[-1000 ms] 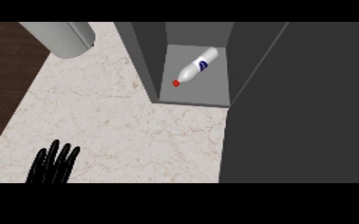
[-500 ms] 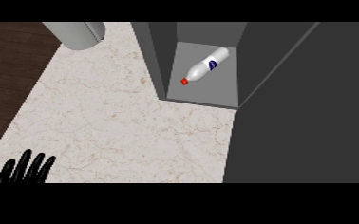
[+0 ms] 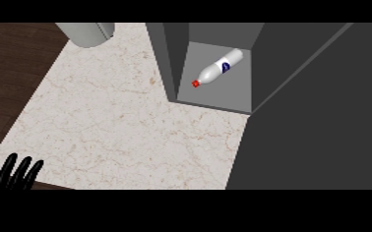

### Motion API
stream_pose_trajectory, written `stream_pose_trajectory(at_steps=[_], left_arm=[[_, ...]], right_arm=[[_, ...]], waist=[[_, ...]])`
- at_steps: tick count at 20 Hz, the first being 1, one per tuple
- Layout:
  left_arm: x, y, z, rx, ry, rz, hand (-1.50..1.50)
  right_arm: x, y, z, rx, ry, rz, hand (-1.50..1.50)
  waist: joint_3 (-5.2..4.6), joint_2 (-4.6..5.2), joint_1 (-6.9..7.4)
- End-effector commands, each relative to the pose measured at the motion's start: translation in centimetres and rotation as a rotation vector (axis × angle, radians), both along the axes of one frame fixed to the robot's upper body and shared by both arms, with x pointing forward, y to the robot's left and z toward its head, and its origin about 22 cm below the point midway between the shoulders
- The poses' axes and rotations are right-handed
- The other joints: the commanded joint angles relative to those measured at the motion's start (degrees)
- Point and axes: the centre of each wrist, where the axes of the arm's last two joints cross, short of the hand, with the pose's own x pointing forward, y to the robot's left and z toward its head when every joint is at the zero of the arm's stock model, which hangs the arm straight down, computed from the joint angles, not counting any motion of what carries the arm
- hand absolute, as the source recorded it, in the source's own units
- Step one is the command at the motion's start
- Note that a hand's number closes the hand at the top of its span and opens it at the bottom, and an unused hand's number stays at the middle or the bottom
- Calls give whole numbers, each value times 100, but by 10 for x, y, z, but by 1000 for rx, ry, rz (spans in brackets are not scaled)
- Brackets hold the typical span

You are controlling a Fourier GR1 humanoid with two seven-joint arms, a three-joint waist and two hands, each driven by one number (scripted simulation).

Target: Pick up the bottled water, place it into the cabinet and close the cabinet

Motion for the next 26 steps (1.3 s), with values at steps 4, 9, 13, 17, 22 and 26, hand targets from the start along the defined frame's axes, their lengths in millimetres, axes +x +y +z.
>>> stream_pose_trajectory(at_steps=[4,9,13,17,22,26], left_arm=[[6,11,8,14,-22,-31,-150],[9,17,14,8,-42,-21,-150],[11,17,17,9,-44,-35,-150],[18,21,24,20,-63,-45,-150],[11,28,19,20,-32,-33,-150],[10,31,19,8,-22,-18,-150]], right_arm=[[9,21,-8,-40,86,-14,150],[12,23,-18,16,156,-56,150],[16,21,-25,44,219,-56,150],[22,26,-31,107,279,-47,150],[50,29,-43,118,365,-85,150],[89,32,-43,140,351,-243,150]], waist=[[-7,88,86],[7,145,161],[23,219,223],[37,235,251],[50,164,246],[57,118,169]])
